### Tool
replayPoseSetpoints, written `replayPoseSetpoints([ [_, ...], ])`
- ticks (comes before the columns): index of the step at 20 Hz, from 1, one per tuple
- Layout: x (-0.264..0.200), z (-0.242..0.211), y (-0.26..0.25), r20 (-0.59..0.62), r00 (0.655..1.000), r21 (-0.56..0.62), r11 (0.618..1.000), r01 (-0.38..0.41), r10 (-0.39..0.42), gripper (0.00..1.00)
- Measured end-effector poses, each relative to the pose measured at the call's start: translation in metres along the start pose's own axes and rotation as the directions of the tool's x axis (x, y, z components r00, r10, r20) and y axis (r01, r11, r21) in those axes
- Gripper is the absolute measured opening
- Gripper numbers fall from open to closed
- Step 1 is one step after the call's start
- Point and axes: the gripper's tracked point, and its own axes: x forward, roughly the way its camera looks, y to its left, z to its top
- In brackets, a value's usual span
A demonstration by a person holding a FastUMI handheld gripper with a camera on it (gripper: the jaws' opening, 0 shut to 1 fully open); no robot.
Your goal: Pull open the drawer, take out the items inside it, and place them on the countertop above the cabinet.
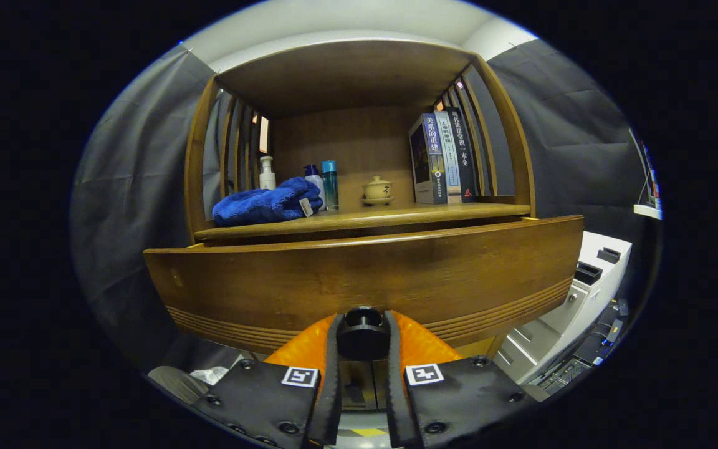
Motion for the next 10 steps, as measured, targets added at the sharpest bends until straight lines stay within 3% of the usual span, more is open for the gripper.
replayPoseSetpoints([
  [10,-0.049,-0.008,-0.001,-0.039,0.999,0.001,1.0,-0.01,0.01,0.37],
])
